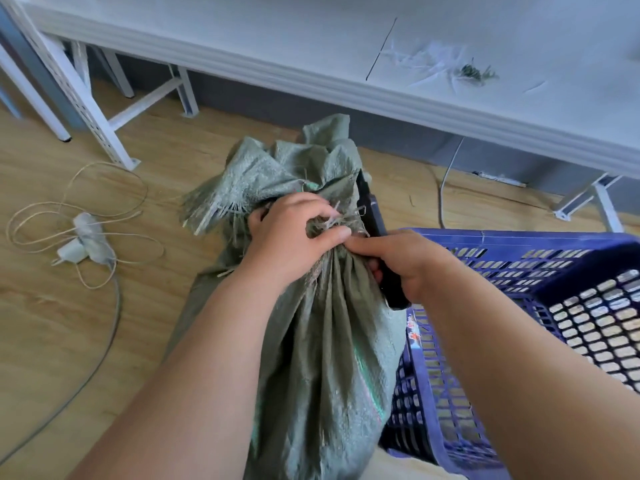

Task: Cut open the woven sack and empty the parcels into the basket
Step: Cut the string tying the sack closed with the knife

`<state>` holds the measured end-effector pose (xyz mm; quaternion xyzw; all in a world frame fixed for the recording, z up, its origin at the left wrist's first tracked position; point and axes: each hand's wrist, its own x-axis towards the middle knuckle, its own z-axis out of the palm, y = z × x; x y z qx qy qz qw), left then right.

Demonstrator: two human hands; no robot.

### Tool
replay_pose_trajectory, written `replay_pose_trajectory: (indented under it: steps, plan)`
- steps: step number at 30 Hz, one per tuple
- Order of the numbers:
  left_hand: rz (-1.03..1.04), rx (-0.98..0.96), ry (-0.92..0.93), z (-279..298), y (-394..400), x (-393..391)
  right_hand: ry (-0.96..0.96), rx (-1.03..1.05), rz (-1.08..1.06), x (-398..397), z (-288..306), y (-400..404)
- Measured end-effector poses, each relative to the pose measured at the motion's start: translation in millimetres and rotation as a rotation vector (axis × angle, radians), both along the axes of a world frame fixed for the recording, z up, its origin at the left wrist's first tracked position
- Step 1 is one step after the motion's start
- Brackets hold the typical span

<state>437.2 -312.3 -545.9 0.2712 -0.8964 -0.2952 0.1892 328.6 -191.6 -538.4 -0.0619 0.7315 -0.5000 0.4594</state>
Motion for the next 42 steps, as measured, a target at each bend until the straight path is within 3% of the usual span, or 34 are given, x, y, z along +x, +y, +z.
replay_pose_trajectory:
  steps: [3, 8, 12, 15, 24, 30, 33, 38, 42]
  plan:
    - [0.099, -0.039, -0.052, 4.2, -0.3, 2.3, 0.1, 0.02, 0.091, -3.0, 5.0, -2.4]
    - [0.121, 0.165, -0.294, 6.6, -4.9, 5.0, 0.079, 0.052, 0.1, -1.6, 5.0, -1.8]
    - [0.291, 0.391, -0.256, 3.7, -15.0, 3.4, 0.106, -0.109, -0.012, 0.3, -3.5, -1.4]
    - [0.362, 0.386, -0.358, -8.0, -21.2, 4.1, 0.041, -0.199, -0.086, -2.8, -3.4, -0.7]
    - [0.419, 0.467, -0.165, -34.0, -24.6, 6.8, 0.119, -0.224, 0.042, 9.8, -7.8, -5.8]
    - [0.4, 0.319, -0.208, -28.4, -26.7, 5.3, 0.344, -0.111, 0.221, 8.6, -3.5, -12.9]
    - [0.386, 0.314, -0.227, -28.0, -25.2, 6.2, 0.357, -0.044, 0.293, 6.0, 3.1, -17.0]
    - [0.309, 0.397, -0.086, 10.1, -29.6, 25.7, 0.297, -0.01, 0.272, 3.5, -3.1, -25.6]
    - [0.449, 0.013, 0.06, 58.3, -30.4, 38.2, 0.195, -0.005, 0.251, -0.5, -9.3, -32.2]
